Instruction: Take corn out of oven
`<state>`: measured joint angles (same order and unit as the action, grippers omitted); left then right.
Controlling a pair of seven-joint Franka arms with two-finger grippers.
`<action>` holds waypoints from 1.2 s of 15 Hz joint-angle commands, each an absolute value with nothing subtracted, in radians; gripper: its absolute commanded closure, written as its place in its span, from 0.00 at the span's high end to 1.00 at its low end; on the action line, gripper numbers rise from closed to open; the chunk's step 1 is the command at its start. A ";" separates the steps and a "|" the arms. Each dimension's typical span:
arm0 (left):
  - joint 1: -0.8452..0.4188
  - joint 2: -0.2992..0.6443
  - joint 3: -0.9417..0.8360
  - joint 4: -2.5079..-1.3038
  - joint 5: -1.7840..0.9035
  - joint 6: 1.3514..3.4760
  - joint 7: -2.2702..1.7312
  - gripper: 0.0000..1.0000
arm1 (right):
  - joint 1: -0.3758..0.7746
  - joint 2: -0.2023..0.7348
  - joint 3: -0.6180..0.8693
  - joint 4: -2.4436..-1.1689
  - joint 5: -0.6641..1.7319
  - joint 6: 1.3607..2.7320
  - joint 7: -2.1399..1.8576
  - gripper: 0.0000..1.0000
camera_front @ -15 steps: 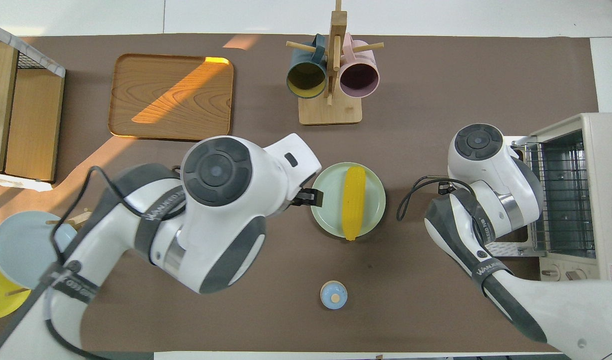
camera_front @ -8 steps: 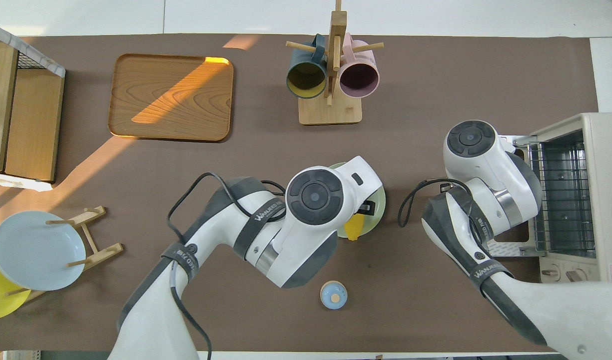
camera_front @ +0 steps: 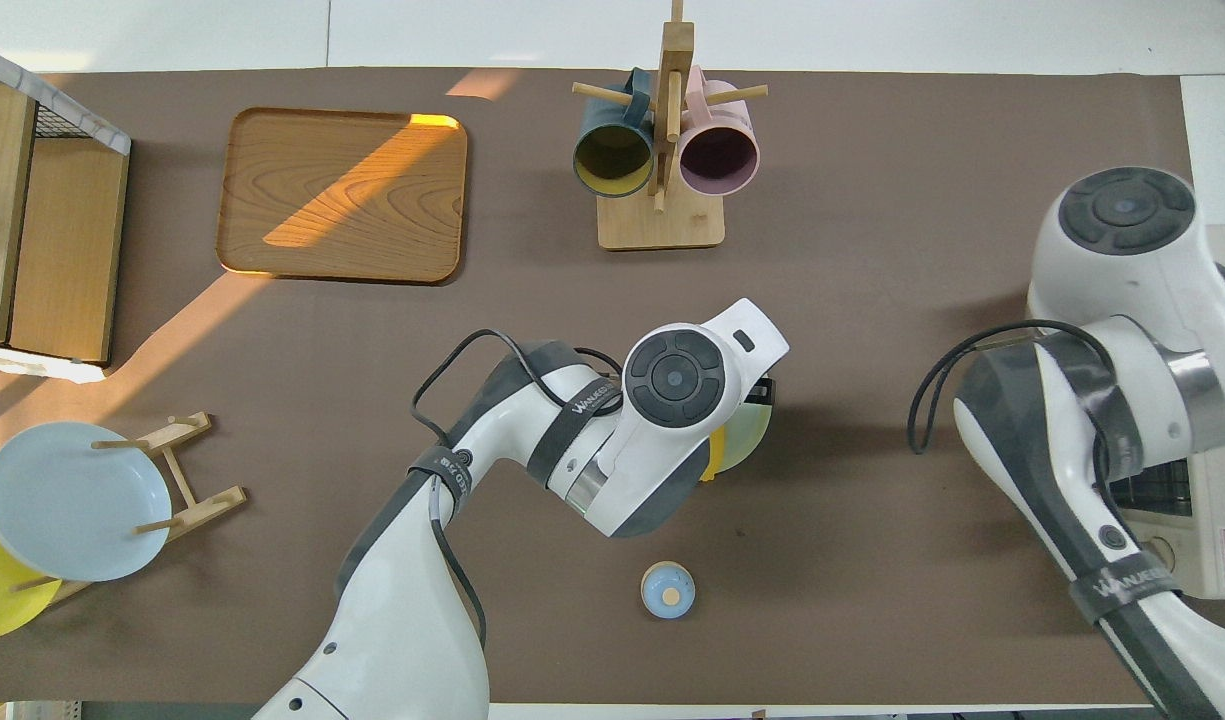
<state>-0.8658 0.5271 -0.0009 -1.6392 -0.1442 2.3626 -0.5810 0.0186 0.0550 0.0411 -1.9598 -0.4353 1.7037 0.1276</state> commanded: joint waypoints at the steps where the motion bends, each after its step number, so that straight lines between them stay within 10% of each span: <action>1: -0.900 0.528 0.020 -1.678 -0.147 2.405 -0.598 1.00 | -0.028 0.080 0.032 -1.962 -0.485 1.732 0.075 0.00; 7: -0.910 0.549 0.023 -1.660 -0.147 2.398 -0.609 1.00 | -0.052 0.035 0.028 -1.962 -0.483 1.709 0.028 0.00; 10: -0.910 0.549 0.025 -1.667 -0.121 2.381 -0.611 0.75 | -0.080 0.029 0.028 -1.960 -0.479 1.707 0.002 0.03; 13: -0.911 0.548 0.025 -1.666 -0.106 2.344 -0.630 0.29 | -0.083 -0.012 0.026 -1.903 -0.381 1.649 -0.012 0.86; 14: -0.908 0.548 0.025 -1.661 -0.106 2.344 -0.630 0.04 | -0.083 -0.021 0.023 -1.858 -0.291 1.626 -0.012 1.00; 18: -0.852 0.477 0.025 -1.643 -0.110 2.248 -0.623 0.00 | -0.072 -0.023 0.031 -1.700 -0.160 1.510 -0.012 1.00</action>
